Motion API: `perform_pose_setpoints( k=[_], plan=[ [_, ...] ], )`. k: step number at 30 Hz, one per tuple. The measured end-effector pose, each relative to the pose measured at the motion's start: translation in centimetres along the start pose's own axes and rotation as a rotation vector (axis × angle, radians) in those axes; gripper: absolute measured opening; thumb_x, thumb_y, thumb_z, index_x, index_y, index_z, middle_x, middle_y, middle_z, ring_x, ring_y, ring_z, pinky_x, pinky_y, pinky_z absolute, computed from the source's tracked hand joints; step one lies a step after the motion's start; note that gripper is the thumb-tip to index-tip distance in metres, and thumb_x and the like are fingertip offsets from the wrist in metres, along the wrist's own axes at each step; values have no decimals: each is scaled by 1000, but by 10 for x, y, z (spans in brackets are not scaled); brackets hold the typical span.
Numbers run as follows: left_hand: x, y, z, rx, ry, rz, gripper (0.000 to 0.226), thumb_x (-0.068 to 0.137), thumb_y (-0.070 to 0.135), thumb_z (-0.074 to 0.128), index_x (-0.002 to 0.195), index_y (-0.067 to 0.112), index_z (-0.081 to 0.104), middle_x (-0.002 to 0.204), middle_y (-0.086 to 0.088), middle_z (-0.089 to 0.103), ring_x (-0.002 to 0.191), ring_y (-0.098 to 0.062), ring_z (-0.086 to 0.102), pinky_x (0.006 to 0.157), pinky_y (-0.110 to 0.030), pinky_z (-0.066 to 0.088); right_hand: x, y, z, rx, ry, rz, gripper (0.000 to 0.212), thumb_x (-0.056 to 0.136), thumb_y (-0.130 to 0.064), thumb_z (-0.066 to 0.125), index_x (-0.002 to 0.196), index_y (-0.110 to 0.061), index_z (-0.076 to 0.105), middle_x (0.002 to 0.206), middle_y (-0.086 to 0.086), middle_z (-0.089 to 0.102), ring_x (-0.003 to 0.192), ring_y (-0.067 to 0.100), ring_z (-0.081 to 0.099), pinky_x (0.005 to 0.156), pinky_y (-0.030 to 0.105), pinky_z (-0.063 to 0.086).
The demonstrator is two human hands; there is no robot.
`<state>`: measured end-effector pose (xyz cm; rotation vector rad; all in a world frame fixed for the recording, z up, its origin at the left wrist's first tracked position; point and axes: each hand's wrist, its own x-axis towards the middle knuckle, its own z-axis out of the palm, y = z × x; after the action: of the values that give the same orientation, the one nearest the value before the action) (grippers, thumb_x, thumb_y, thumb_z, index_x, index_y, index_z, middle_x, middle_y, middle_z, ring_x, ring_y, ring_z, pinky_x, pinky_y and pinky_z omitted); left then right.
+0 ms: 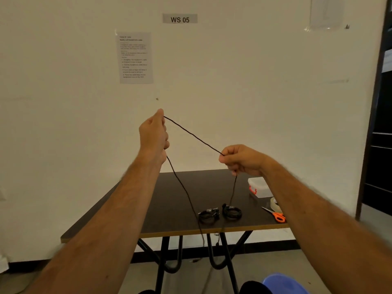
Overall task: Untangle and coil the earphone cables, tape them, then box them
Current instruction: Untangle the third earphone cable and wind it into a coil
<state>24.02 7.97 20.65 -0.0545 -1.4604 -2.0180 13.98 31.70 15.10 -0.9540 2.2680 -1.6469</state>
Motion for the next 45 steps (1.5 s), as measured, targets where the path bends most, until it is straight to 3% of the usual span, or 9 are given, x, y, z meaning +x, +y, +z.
perform_pose_setpoints(
  k=[3,7,10,14,21,26,30,37,45],
  plan=[
    [7,1,-6,26,12,-10,35,99,34,52,69,22,40,58,5,29,47,-10,18,39,-23,14,-7,3,-2,58,18,-8,16,82,-22,70,85,-9,61,60,-1,42,53,12,32,48,25,32],
    [2,-5,2,203,-182,-72,36,101,41,48,71,21,44,54,8,31,43,-8,20,37,-21,16,-6,-32,12,-6,-7,-60,23,93,-15,64,114,-7,60,68,1,49,52,11,43,56,28,51],
    [-8,-7,19,356,-363,-61,37,102,44,45,76,18,48,54,8,33,43,-7,21,37,-20,18,2,-71,29,-38,8,-125,36,92,-14,66,126,-11,54,65,0,49,51,11,41,54,29,49],
    [-11,-4,26,466,-428,31,39,102,45,45,75,18,53,55,8,34,45,-7,22,39,-20,19,3,-96,33,-204,111,-273,12,91,-12,68,102,-8,66,55,-2,40,49,11,29,47,26,26],
    [5,2,-1,486,-416,-10,36,100,45,51,78,17,55,59,7,33,46,-7,22,40,-19,17,2,-101,-7,-272,594,-366,4,88,-11,71,85,-11,68,49,-10,44,39,3,33,41,17,29],
    [-1,-5,13,482,-444,2,36,101,45,48,80,17,57,58,7,33,45,-7,22,40,-19,19,2,-104,8,-405,305,-199,21,91,-8,63,111,-12,64,57,-2,50,49,11,43,51,27,45],
    [-9,-9,23,525,-497,40,42,100,52,43,87,16,61,59,6,36,49,-7,25,42,-19,23,6,-120,23,-384,264,-305,9,91,-6,62,98,-6,68,51,-5,44,47,10,35,45,24,33],
    [-23,-40,21,592,-722,-37,50,93,54,56,134,26,51,83,0,49,53,-6,31,46,-18,28,11,-146,41,-394,308,-420,4,86,-6,66,88,-8,68,47,-13,47,44,10,34,42,23,30],
    [-4,-14,24,256,-515,18,25,99,37,54,106,15,63,57,10,31,46,-6,22,38,-19,20,16,-132,34,-678,418,-314,16,83,-7,59,91,-12,47,69,-4,45,56,10,37,50,22,31]
  ],
)
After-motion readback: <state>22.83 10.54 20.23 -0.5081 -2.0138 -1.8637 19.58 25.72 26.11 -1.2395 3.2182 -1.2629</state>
